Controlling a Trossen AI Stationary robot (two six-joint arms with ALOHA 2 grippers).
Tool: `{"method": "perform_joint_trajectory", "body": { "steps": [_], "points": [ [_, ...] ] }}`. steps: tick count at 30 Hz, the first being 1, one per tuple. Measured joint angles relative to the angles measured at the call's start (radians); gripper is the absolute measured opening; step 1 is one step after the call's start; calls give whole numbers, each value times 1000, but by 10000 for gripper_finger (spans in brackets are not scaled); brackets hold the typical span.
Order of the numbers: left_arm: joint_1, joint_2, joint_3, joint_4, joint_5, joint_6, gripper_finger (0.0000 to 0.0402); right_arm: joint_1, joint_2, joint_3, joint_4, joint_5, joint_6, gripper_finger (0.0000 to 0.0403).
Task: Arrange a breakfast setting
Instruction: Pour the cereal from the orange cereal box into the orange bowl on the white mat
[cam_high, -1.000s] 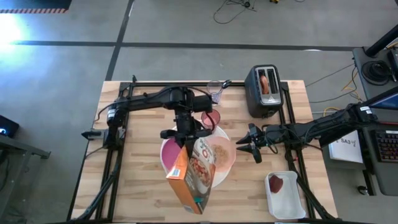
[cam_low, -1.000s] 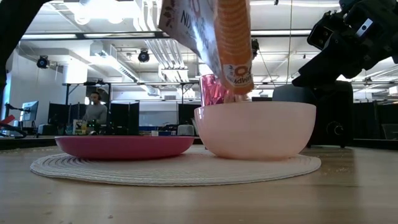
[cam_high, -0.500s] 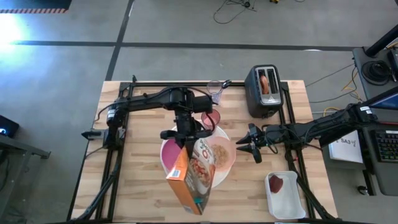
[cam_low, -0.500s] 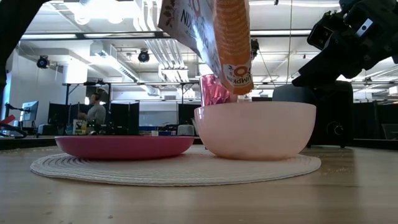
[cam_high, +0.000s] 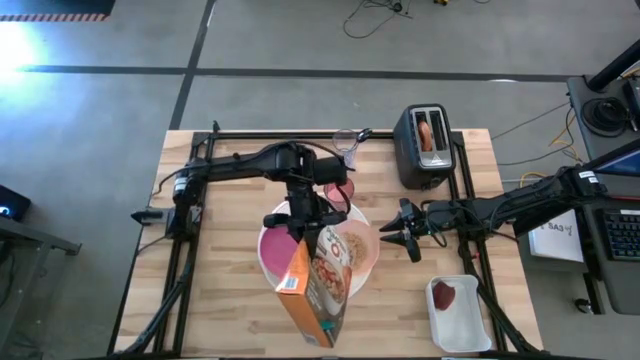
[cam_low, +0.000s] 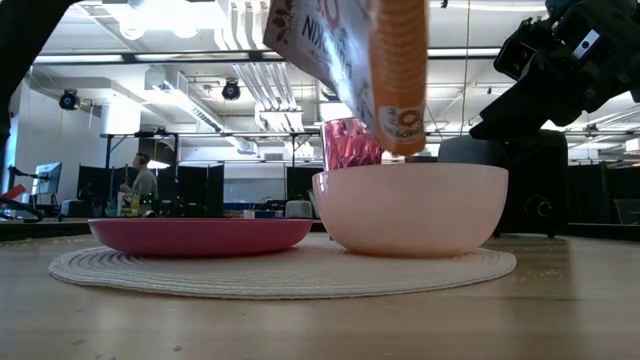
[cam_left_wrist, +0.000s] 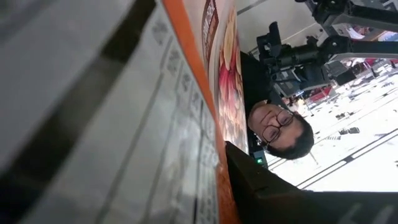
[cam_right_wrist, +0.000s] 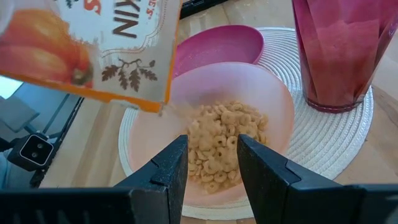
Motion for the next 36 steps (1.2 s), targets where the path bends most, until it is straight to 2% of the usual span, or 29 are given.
{"method": "perform_joint_trajectory", "body": {
  "steps": [10,16,21,30,36],
  "points": [
    [-5,0,0,1,-4,0,0,0,0,0,0,0,0,128],
    [-31,0,0,-55,-68,117,0,0,0,0,0,0,0,128],
    [-67,-1,0,-139,-143,244,0,0,0,0,0,0,0,128],
    [-143,-48,0,-137,-394,331,0,0,0,0,0,0,0,128],
    [-227,-72,0,-137,-514,338,0,0,0,0,0,0,0,128]
  ]
}}
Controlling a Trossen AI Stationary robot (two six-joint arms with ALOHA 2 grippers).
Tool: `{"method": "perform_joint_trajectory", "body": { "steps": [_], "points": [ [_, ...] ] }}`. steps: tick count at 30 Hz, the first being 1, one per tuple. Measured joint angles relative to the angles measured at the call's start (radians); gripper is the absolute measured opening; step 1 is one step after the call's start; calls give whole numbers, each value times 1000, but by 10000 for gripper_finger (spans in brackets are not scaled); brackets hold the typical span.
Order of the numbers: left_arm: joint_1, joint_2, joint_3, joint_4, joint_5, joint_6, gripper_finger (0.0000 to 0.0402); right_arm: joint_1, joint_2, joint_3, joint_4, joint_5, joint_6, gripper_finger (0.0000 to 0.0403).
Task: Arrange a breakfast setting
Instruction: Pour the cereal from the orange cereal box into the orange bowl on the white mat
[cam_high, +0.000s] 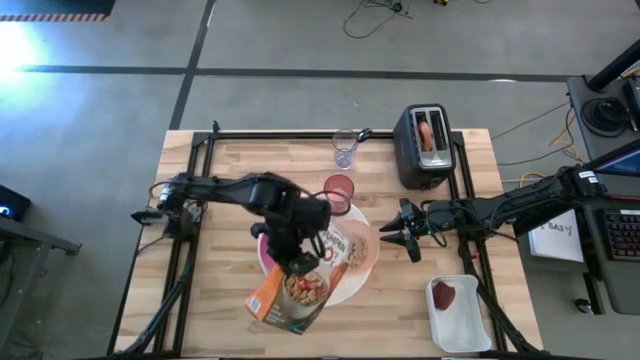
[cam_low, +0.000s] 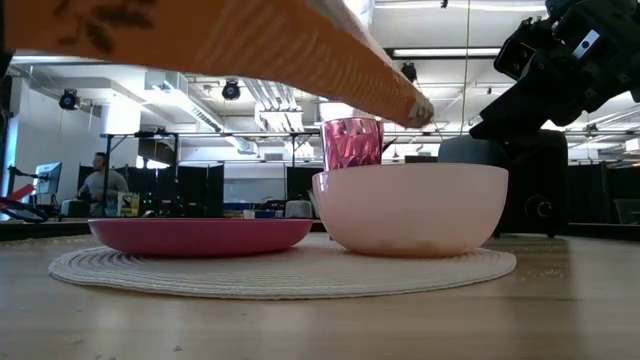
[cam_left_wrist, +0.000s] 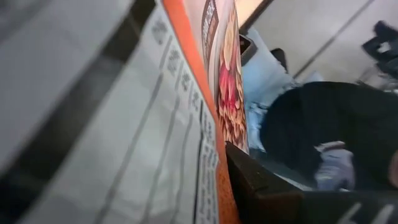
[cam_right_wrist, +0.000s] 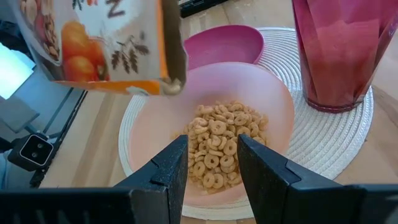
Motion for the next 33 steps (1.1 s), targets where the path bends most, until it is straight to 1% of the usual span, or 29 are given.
{"method": "perform_joint_trajectory", "body": {
  "steps": [7,11,17,19,22,26,33],
  "points": [
    [-103,-39,0,0,-220,-2,0,0,0,0,0,0,0,128],
    [-165,-62,0,0,-369,-15,0,0,0,0,0,0,0,128],
    [-271,-108,0,0,-539,-85,0,0,0,0,0,0,0,128],
    [-307,-126,-2,0,-602,-122,0,0,0,0,0,0,0,128],
    [-364,-158,-22,1,-669,-188,0,0,0,0,0,0,0,128],
    [-433,-215,-108,2,-740,-256,0,0,0,0,0,0,0,128],
    [-519,-340,-385,1,-826,-404,0,0,0,0,0,0,0,128]
  ]
}}
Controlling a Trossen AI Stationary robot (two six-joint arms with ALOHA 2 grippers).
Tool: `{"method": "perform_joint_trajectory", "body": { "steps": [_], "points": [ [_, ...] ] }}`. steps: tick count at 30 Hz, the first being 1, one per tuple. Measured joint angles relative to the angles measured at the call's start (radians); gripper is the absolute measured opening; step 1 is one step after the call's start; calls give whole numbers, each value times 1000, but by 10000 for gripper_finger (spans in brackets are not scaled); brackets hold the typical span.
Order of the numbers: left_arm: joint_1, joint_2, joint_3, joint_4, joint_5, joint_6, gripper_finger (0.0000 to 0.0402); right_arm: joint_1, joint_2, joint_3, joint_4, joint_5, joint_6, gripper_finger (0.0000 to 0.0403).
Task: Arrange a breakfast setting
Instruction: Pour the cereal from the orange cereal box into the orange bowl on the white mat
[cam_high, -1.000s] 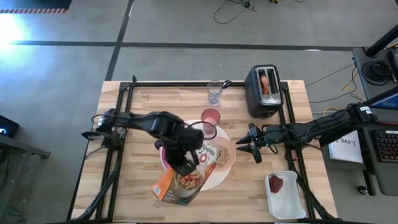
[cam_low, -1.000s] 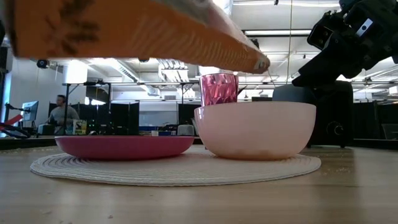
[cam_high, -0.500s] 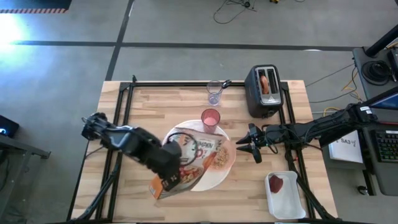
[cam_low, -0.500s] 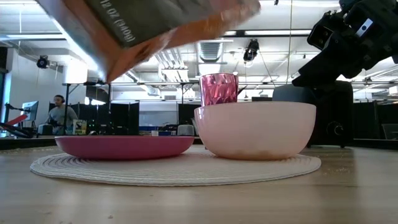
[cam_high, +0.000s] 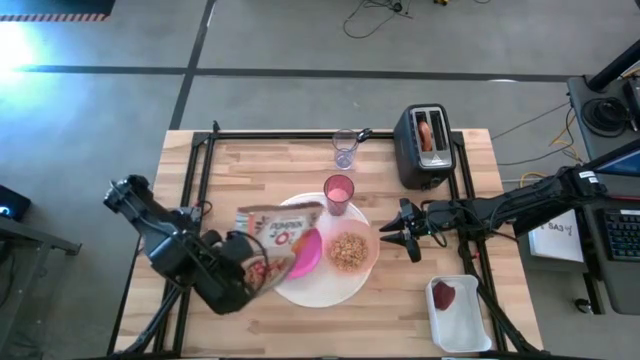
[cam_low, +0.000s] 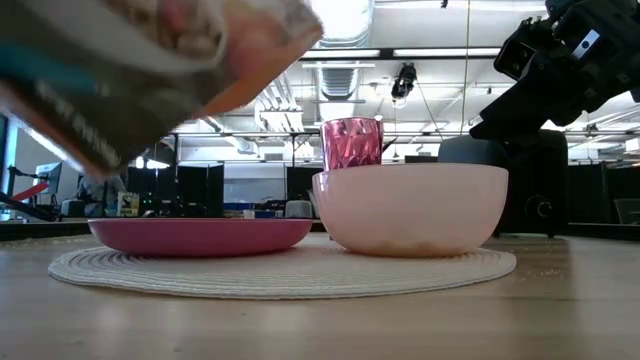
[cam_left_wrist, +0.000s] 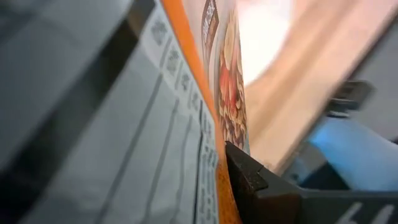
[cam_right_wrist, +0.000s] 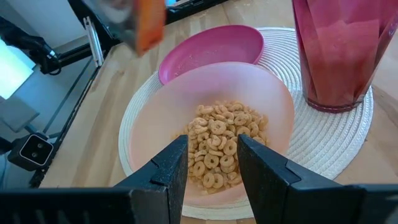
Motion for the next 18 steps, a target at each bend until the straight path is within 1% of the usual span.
{"method": "perform_joint_trajectory", "body": {
  "steps": [4,11,18],
  "points": [
    [-24,-72,-143,0,-82,-62,0,0,0,0,0,0,0,128],
    [-24,-182,-344,-1,-234,-125,0,0,0,0,0,0,0,128],
    [13,-291,-516,1,-395,-191,0,0,0,0,0,0,0,128]
  ]
}}
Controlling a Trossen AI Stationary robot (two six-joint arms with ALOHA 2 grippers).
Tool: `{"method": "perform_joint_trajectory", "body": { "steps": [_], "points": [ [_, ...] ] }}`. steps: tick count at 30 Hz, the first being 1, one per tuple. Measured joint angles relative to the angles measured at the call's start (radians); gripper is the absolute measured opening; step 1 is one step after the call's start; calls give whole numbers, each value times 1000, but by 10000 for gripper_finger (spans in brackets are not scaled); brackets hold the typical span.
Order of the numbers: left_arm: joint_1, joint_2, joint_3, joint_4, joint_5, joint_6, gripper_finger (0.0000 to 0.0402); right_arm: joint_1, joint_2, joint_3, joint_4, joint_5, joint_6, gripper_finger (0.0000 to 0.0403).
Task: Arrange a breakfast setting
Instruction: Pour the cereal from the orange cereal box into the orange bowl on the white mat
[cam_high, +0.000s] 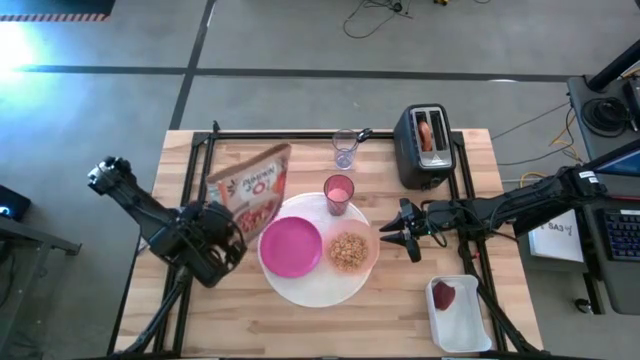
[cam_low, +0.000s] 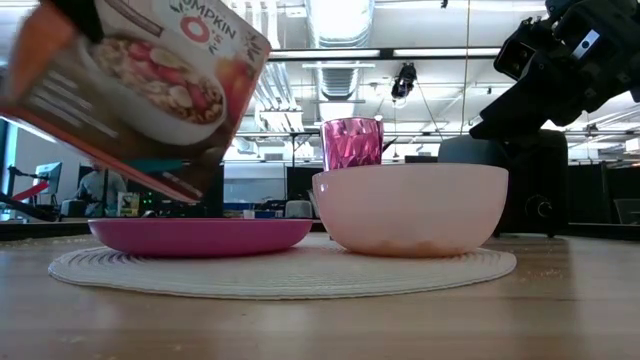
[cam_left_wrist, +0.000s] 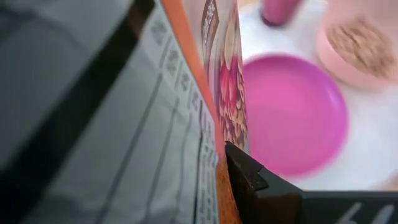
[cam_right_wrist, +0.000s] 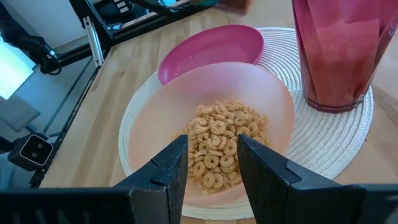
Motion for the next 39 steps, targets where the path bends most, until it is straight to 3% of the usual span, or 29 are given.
{"method": "perform_joint_trajectory", "body": {
  "steps": [6,16,31,39],
  "points": [
    [123,-51,-135,-1,-117,-10,0,0,0,0,0,0,0,128],
    [378,-33,-312,32,-265,-85,0,0,0,0,0,0,0,128],
    [558,-31,-522,300,-269,-113,0,0,0,0,0,0,0,128],
    [607,-31,-628,308,-295,-224,0,0,0,0,0,0,0,128]
  ]
}}
